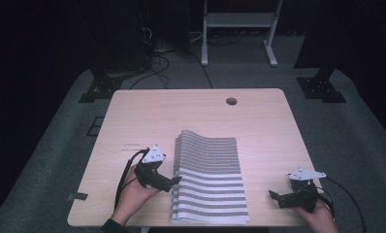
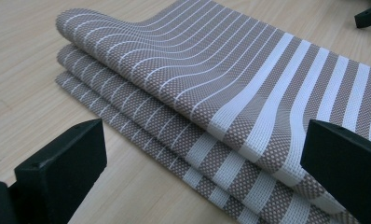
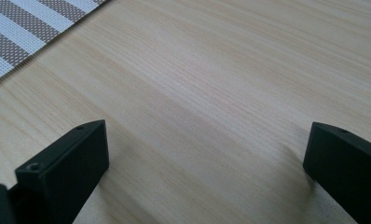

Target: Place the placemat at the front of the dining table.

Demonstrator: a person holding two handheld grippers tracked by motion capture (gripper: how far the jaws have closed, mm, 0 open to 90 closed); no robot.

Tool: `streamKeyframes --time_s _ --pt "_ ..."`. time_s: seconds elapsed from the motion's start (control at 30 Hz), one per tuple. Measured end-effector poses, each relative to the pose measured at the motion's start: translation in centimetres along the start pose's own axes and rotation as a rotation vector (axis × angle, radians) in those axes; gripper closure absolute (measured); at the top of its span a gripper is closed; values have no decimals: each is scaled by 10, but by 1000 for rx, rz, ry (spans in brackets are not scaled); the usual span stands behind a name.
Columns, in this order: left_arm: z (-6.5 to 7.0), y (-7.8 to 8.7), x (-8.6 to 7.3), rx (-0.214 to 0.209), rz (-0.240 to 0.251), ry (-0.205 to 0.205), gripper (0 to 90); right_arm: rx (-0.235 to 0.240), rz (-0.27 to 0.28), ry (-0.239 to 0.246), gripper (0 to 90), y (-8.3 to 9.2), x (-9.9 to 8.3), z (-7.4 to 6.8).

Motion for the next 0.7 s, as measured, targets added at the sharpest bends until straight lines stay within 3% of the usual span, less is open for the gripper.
streamKeyframes --time_s 0.2,0.7 --pt "4 -7 3 -19 -1 -2 0 0 1 0 0 0 0 0" --pt "17 -29 2 -58 -60 -32 0 0 1 0 0 0 0 0"
Point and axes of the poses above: each handheld gripper's, and its own axes: y roughly backward along the jaws, x roughly out of its top, z roughly to its right, the point moved 8 cm from there along -y, roughly forward along the jaws, and after that the axes turned 5 degrees about -x, right-handed, at the moved point
